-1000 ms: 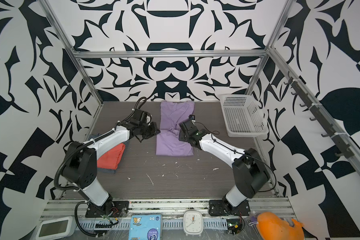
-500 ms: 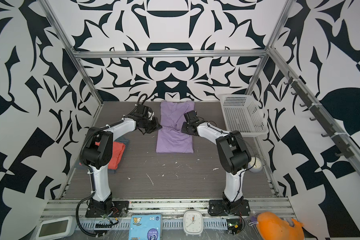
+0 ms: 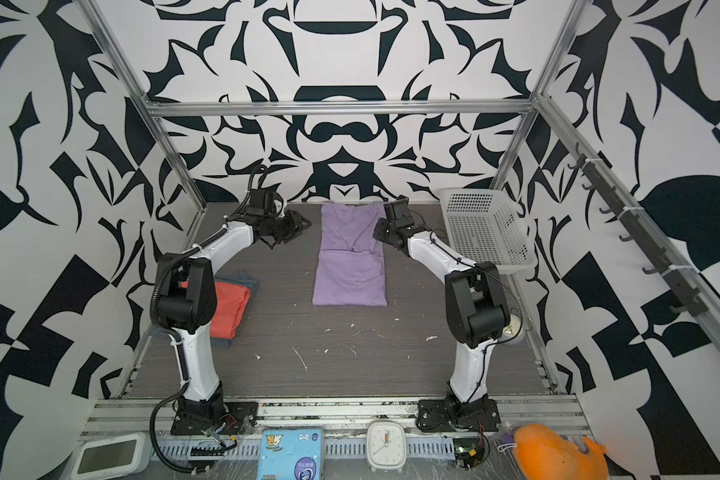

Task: Fold and stack the t-shirts
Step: 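Release the folded end and raise both grippers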

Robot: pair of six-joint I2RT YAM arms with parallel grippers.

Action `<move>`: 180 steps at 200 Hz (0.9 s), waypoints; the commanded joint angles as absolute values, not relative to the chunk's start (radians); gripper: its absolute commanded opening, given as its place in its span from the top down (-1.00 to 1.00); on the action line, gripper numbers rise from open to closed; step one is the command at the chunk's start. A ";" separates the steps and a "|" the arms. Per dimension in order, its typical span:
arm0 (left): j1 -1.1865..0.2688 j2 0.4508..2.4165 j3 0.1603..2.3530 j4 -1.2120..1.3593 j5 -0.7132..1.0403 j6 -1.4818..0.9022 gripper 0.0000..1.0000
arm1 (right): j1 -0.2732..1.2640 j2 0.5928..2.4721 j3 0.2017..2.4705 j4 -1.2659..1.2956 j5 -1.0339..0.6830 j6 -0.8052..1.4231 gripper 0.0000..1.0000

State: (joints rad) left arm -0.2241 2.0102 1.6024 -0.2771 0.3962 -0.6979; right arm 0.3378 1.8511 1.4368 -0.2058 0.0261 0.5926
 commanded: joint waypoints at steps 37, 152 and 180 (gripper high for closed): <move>-0.219 1.790 1.361 -0.328 0.409 -0.640 -0.38 | 0.346 1.651 1.185 -0.248 -0.074 0.605 -0.27; -0.413 1.439 0.777 -0.250 0.411 -0.834 -0.68 | 0.460 1.249 0.600 -0.115 -0.148 0.954 -0.56; -0.424 1.450 0.722 -0.178 0.388 -0.901 -0.68 | 0.475 1.266 0.547 -0.036 -0.141 0.979 -0.54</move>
